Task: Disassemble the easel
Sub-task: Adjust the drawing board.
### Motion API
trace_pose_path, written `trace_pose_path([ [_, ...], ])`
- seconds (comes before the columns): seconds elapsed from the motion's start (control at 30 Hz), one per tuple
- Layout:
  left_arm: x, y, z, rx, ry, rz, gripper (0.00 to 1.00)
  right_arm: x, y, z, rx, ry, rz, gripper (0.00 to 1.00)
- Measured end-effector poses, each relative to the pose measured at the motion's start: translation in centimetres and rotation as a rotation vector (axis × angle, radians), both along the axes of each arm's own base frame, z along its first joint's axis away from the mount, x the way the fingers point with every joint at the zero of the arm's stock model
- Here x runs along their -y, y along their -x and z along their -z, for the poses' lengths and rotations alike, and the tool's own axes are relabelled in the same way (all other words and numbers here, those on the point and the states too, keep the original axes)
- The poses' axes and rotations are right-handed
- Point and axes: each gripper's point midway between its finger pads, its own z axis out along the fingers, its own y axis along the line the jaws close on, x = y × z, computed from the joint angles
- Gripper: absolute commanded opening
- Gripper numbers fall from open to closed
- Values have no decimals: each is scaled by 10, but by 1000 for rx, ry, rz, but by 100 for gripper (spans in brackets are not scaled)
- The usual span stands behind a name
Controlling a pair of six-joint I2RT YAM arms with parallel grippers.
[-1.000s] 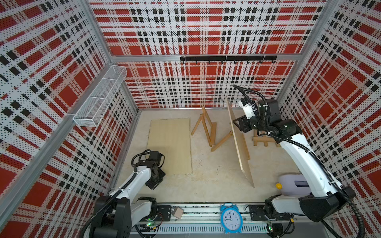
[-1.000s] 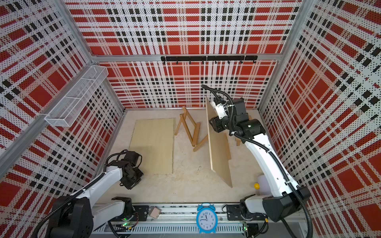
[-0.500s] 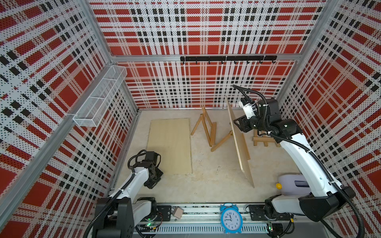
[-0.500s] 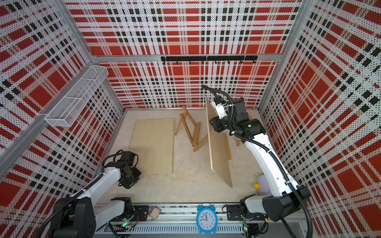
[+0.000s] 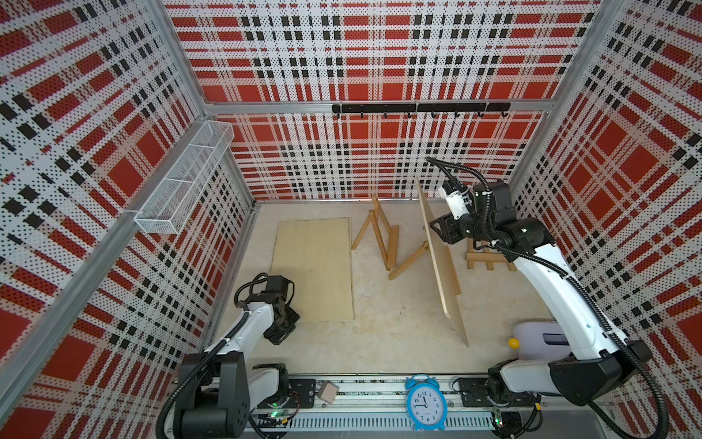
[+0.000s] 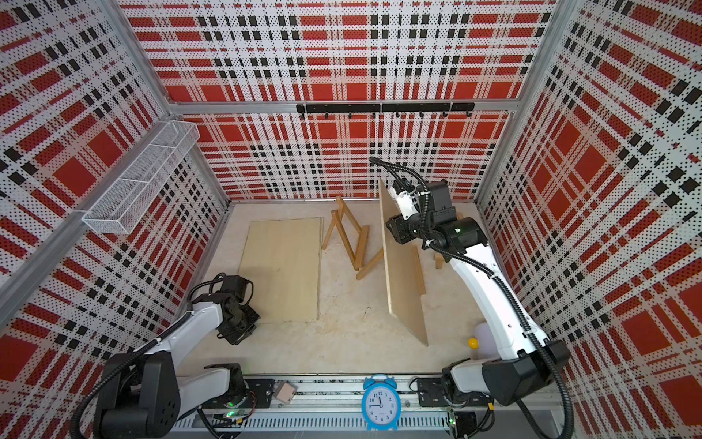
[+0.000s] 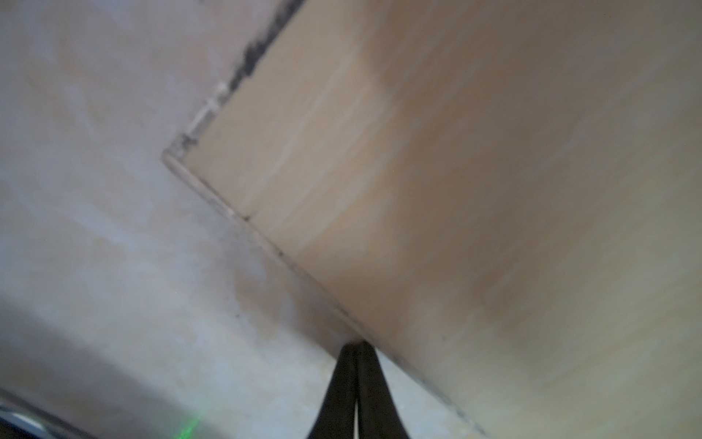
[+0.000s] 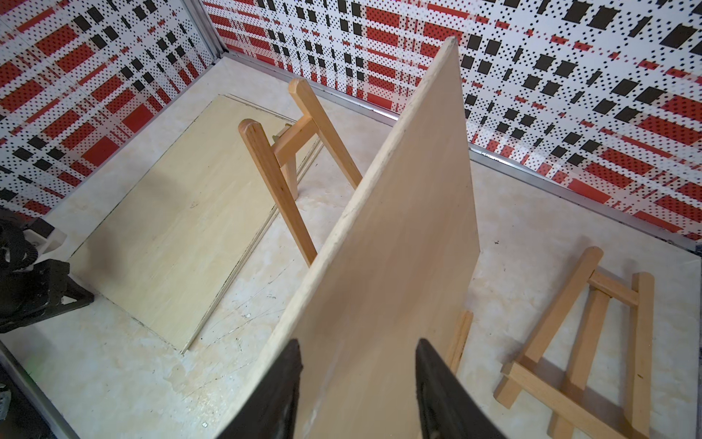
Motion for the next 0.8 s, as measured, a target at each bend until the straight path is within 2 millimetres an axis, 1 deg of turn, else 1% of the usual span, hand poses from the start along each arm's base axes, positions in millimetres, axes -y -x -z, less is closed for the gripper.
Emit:
trace_pose_path([
  [0.1,-1,-4,0,-1,-2,9,8,0,0,0,0,1,2,51],
  [0.8,-2,-7,0,-67,3,45,8,1,0,3,-8,8,7,51],
])
